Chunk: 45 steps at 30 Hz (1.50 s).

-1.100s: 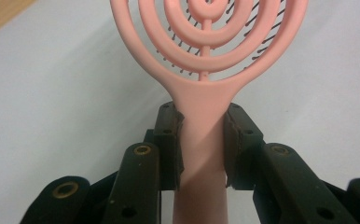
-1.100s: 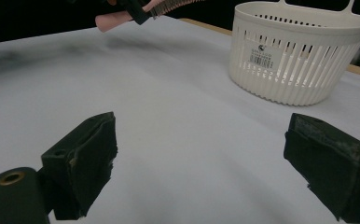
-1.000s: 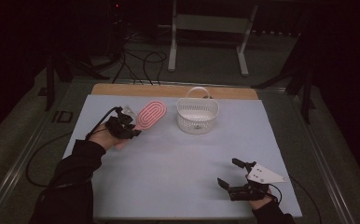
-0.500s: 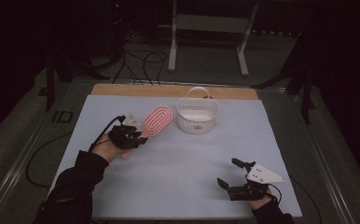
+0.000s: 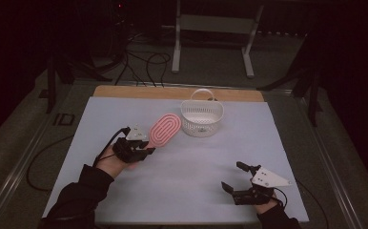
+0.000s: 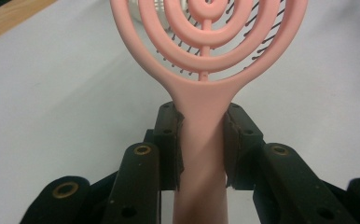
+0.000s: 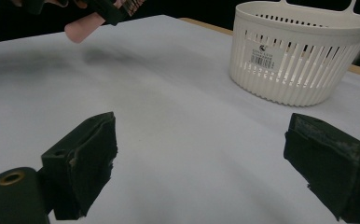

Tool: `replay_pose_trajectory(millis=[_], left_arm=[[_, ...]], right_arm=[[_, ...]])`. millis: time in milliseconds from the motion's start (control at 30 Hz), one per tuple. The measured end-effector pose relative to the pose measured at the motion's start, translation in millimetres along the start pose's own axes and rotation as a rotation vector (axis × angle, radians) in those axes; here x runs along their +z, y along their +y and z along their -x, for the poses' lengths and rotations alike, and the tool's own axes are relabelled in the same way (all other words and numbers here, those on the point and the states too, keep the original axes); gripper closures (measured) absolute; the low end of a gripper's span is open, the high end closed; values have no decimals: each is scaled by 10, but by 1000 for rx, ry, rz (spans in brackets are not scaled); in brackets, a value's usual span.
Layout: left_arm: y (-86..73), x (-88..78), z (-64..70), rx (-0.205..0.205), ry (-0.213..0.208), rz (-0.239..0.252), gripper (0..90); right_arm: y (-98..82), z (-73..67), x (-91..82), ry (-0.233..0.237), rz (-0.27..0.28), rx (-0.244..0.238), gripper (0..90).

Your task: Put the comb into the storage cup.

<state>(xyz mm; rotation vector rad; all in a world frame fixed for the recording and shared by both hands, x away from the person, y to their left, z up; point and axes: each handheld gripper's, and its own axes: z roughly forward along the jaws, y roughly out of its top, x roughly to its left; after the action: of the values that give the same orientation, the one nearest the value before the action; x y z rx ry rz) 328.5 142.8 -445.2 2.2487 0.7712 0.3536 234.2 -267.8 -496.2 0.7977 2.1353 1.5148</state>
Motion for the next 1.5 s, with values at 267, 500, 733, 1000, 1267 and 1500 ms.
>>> replay_pose_trajectory(millis=[267, 500, 733, 1000, 1267, 1500], left_arm=[[-77, -42, 188, -4, 12, 36, 710], [-147, -85, 355, -11, 25, 75, 710], [-257, -107, 495, -32, 34, 120, 710], [-353, -93, 667, -11, 54, 130, 710], [-491, -99, 752, -24, 59, 166, 709], [-620, -88, 741, -51, 41, 215, 709]], right_arm=[[1, 5, 4, -2, 2, 1, 92], [3, 6, 9, -2, 2, 2, 92], [1, 6, 12, 0, 0, -1, 93], [1, 2, 16, -2, -4, -2, 92], [2, 4, 15, -2, -3, -3, 93], [3, 11, 18, -1, -3, 0, 93]])
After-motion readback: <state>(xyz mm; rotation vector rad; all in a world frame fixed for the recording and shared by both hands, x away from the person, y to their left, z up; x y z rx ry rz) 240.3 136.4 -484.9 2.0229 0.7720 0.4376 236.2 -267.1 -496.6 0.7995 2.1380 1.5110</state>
